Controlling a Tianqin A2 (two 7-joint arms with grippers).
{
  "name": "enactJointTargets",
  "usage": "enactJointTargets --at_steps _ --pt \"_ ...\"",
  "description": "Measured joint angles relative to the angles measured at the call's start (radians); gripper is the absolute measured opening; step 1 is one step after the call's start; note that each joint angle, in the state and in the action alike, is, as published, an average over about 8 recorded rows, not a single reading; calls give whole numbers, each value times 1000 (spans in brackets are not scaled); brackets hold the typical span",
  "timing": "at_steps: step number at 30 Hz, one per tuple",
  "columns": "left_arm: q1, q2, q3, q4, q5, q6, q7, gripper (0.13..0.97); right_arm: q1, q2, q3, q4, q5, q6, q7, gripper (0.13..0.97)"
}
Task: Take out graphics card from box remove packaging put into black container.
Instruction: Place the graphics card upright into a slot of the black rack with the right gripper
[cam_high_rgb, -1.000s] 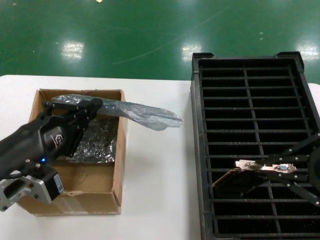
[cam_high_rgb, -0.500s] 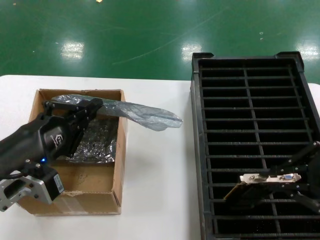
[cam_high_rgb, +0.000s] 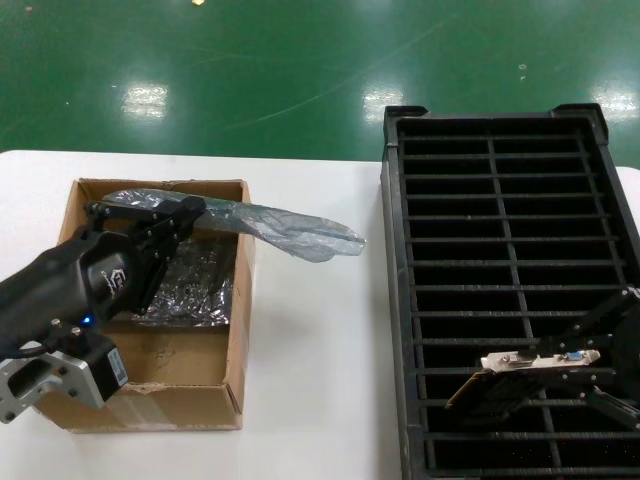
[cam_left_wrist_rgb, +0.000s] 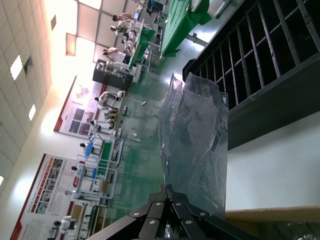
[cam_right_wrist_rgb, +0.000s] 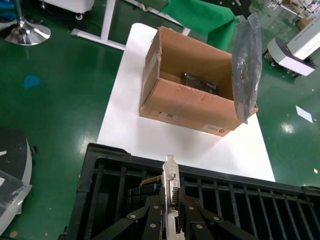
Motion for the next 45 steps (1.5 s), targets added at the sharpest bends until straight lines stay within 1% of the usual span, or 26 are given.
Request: enactJointTargets --at_steps 7,12,20,25,30,45 --pt "0 0 0 0 0 0 0 140 -2 -3 -5 7 -10 -5 -10 171" --pt "0 0 0 0 0 0 0 140 -15 12 13 29 16 -8 -12 171" --pt "0 0 0 0 0 0 0 140 -104 101 93 115 100 6 -3 171" --pt "0 0 0 0 0 0 0 140 -161 145 129 154 124 26 -2 171" --pt "0 0 0 0 0 0 0 140 -175 147 124 166 113 35 -4 171" --pt "0 0 0 0 0 0 0 140 -134 91 62 150 34 32 -6 171"
